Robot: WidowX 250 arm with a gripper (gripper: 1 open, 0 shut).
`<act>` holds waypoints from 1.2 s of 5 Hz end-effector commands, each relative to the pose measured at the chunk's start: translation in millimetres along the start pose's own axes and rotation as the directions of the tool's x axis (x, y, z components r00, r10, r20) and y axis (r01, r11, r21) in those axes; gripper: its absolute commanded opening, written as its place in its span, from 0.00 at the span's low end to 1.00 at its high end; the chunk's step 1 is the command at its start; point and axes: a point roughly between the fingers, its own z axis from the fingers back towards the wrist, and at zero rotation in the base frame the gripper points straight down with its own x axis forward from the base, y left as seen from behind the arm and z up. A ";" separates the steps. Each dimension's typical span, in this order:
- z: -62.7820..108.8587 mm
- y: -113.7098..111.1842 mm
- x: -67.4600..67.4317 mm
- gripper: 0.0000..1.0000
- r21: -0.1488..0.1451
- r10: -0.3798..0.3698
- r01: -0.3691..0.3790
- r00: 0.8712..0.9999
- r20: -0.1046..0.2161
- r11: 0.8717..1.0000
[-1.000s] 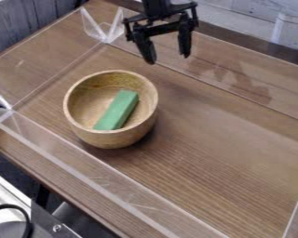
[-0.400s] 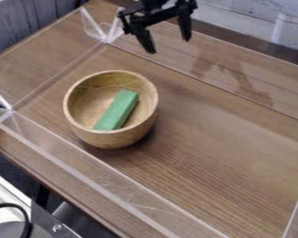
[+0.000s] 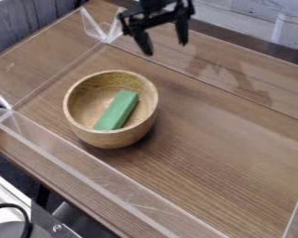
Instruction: Remove the green block from inside the brown bowl and put it on the table
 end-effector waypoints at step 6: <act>13.2 7.8 -7.1 1.00 0.083 -0.324 0.322 0.946 0.009 0.943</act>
